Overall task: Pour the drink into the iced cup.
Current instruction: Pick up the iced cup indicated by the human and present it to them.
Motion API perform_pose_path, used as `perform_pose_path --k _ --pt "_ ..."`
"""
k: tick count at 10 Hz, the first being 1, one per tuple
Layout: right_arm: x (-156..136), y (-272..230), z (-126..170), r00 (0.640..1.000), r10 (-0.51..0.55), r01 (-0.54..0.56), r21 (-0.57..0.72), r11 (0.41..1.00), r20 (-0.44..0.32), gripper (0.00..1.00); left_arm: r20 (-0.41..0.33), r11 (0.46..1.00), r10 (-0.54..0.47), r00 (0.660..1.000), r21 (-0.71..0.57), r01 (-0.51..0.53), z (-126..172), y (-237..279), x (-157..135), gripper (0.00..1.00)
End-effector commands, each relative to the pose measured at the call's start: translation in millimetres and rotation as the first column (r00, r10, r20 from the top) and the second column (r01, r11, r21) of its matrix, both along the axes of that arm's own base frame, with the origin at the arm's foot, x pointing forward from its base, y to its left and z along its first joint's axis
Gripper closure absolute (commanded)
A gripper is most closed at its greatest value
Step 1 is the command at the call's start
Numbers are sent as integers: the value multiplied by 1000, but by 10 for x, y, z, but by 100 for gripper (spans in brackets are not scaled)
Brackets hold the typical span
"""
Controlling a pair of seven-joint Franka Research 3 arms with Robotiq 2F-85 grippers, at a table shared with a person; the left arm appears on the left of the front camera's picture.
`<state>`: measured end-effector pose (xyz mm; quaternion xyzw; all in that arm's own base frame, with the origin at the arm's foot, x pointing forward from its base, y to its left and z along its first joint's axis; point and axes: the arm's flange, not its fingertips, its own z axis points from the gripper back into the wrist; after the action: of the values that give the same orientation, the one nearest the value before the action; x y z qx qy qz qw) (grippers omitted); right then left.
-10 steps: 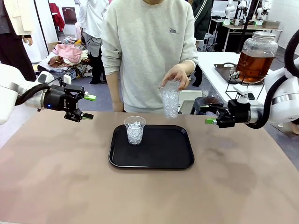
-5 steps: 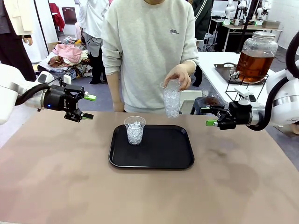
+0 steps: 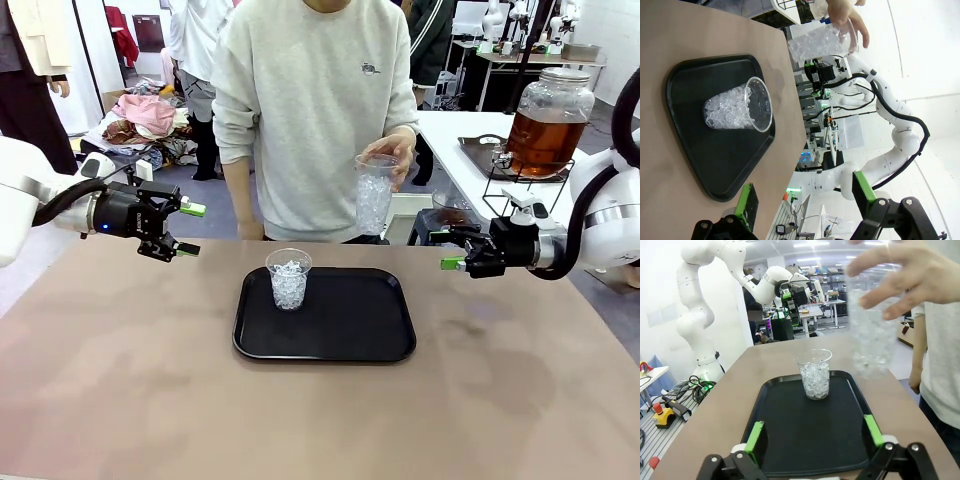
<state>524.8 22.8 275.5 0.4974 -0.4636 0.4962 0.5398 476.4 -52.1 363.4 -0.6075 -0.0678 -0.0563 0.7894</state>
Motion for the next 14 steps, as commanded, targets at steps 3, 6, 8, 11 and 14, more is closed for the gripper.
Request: perform_pose_path --k 3,6,8,11,14 --pt "30 9 33 1000 3 -3 -1 1000 9 0 1 1000 1 1000 -2 -1 6 5 -10 0" --pt "30 9 33 1000 3 -3 -1 1000 9 0 1 1000 1 1000 -2 -1 6 5 -10 0" --pt "30 9 33 1000 3 -3 -1 1000 9 0 1 1000 1 1000 -2 -1 6 5 -10 0" --pt "30 9 33 1000 3 -3 -1 1000 9 0 1 1000 1 1000 -2 -1 6 5 -10 0" --pt "30 9 33 1000 3 -3 -1 1000 9 0 1 1000 1 1000 -2 -1 6 5 -10 0"
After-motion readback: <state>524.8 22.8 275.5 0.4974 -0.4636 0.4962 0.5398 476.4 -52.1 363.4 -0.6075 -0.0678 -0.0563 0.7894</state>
